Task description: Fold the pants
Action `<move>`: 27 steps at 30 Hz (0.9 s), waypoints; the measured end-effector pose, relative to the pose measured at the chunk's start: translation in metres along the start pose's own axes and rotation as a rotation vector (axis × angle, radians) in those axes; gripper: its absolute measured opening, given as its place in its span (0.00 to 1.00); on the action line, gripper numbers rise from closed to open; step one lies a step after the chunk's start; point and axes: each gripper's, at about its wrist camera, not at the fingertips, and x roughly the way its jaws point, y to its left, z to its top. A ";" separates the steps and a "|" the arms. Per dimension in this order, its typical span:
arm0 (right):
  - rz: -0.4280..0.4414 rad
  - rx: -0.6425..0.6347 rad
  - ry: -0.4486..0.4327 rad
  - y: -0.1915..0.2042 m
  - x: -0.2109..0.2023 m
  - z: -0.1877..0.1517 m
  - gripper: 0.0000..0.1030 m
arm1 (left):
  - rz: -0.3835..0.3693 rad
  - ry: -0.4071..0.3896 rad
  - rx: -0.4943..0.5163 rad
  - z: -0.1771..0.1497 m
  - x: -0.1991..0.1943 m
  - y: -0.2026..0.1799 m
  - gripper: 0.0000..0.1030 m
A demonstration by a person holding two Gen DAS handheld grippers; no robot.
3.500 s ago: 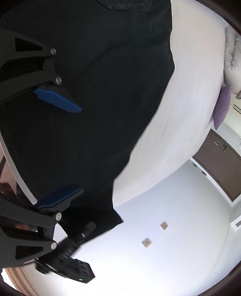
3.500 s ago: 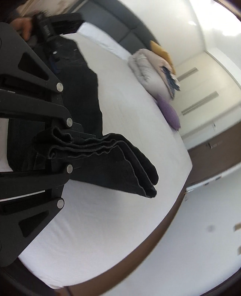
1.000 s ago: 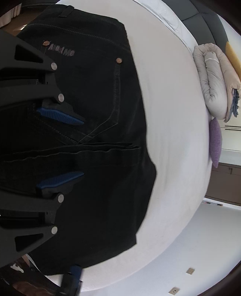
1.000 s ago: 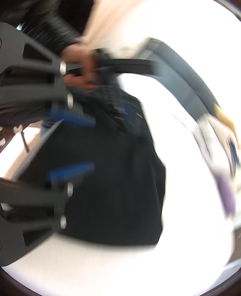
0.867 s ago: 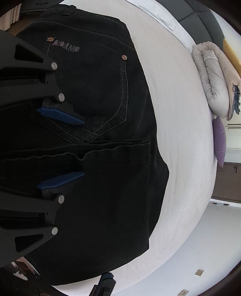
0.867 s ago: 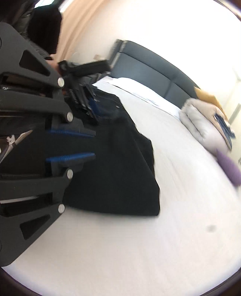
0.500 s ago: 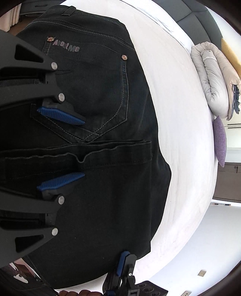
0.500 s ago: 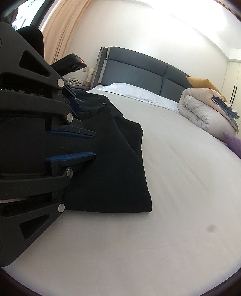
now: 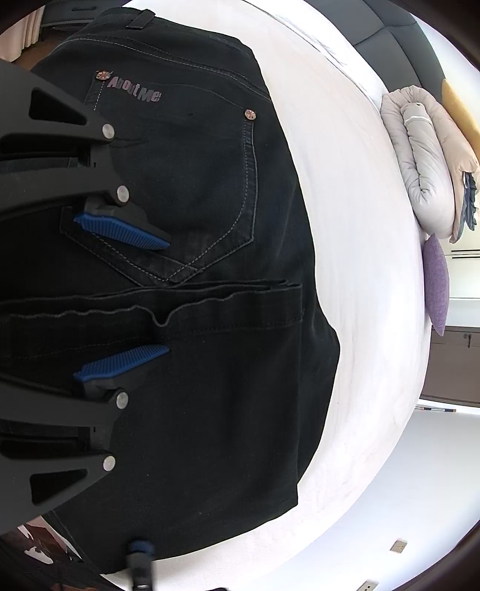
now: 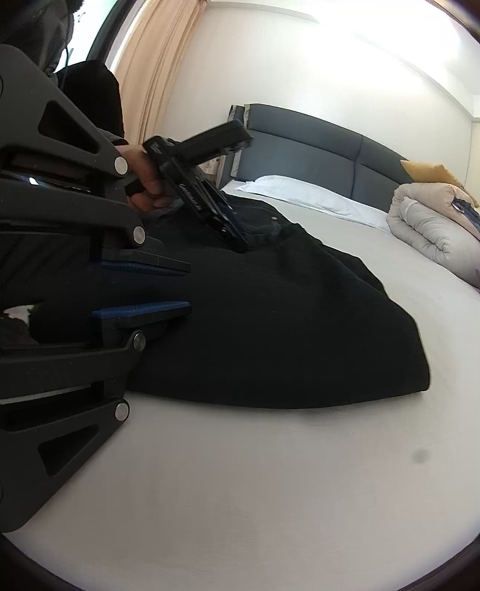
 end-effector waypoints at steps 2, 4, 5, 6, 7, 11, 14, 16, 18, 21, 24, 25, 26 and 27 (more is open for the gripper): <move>0.004 -0.001 0.019 0.000 0.001 -0.016 0.12 | -0.001 -0.004 -0.004 -0.001 0.000 0.001 0.56; 0.018 0.008 0.010 -0.003 -0.003 -0.025 0.12 | -0.003 -0.006 -0.010 -0.001 -0.001 0.002 0.56; 0.026 0.013 0.006 -0.002 -0.006 -0.028 0.12 | -0.007 -0.007 -0.018 -0.001 -0.001 0.003 0.55; 0.025 0.014 0.005 -0.003 -0.005 -0.028 0.10 | -0.015 -0.011 -0.031 -0.001 -0.003 0.005 0.55; 0.014 0.007 0.006 -0.002 -0.003 -0.029 0.09 | -0.031 -0.016 -0.053 -0.002 -0.006 0.009 0.55; -0.007 -0.035 -0.004 0.001 0.000 -0.035 0.06 | -0.093 -0.085 -0.184 -0.012 -0.034 0.036 0.55; -0.025 -0.070 -0.023 0.005 0.002 -0.041 0.06 | -0.136 -0.186 -0.387 -0.031 -0.066 0.083 0.66; -0.027 -0.071 -0.026 0.005 0.002 -0.044 0.06 | -0.147 -0.257 -0.536 -0.049 -0.085 0.120 0.72; -0.025 -0.069 -0.027 0.006 0.001 -0.046 0.06 | -0.149 -0.334 -0.691 -0.069 -0.102 0.160 0.76; -0.022 -0.066 -0.033 0.007 0.000 -0.049 0.07 | -0.192 -0.425 -0.944 -0.107 -0.111 0.217 0.85; -0.022 -0.057 -0.049 0.010 -0.002 -0.049 0.07 | -0.261 -0.427 -1.116 -0.139 -0.096 0.247 0.86; -0.023 -0.051 -0.056 0.010 -0.002 -0.050 0.07 | -0.280 -0.417 -1.162 -0.148 -0.088 0.252 0.86; -0.024 -0.049 -0.060 0.011 -0.002 -0.050 0.07 | -0.311 -0.408 -1.207 -0.156 -0.080 0.256 0.86; -0.024 -0.048 -0.062 0.010 -0.003 -0.051 0.07 | -0.346 -0.404 -1.238 -0.160 -0.073 0.257 0.85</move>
